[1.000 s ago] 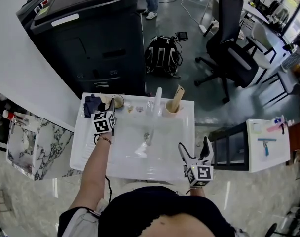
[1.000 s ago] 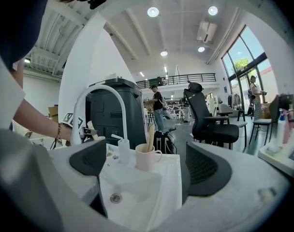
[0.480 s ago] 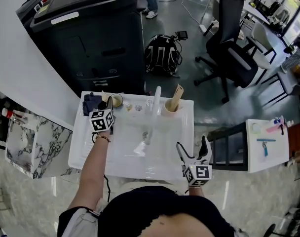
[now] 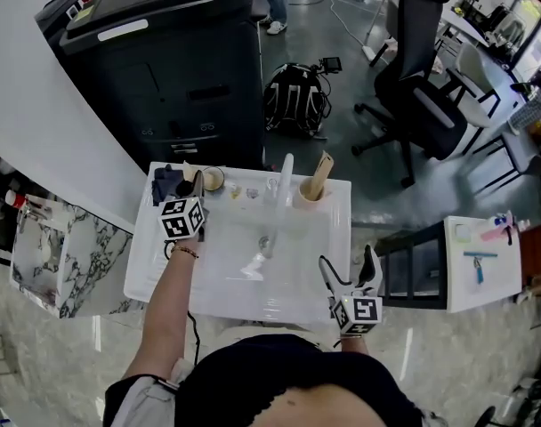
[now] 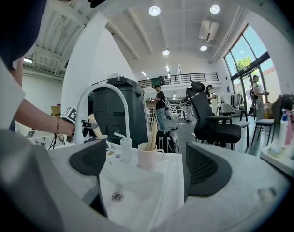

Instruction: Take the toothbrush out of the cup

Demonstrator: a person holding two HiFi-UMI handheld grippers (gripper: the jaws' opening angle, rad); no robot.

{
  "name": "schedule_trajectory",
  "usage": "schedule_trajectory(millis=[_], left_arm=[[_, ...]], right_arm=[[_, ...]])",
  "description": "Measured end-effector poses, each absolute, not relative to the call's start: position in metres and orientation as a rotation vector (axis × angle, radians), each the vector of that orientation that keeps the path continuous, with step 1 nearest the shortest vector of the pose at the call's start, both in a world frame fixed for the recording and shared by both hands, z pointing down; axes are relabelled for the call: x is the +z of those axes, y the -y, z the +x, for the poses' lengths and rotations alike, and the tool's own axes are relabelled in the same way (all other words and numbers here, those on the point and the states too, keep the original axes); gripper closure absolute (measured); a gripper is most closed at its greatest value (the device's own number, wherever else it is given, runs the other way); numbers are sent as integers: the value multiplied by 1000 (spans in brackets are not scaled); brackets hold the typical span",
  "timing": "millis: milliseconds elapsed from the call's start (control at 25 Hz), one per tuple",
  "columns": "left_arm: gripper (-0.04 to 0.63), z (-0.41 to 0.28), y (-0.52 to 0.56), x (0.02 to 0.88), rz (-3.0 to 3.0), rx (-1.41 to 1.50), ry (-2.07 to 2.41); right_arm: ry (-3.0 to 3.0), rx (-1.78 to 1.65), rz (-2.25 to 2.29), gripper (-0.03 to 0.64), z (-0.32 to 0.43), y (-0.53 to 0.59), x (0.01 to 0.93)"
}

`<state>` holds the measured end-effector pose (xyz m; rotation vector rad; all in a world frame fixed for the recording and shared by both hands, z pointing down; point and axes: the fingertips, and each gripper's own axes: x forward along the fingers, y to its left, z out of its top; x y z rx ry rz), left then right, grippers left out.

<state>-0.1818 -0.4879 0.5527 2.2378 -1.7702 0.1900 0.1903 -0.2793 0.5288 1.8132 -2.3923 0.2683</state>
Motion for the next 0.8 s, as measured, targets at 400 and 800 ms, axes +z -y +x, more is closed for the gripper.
schedule_trajectory(millis=[400,800], left_arm=[[563,-178,447,482,2330,-28,1773],[563,-169,386,436,2398,-147,1770]], right_arm=[[2419,265,1778,110,179,274,527],[2440,252,1752,110,172,264,526]])
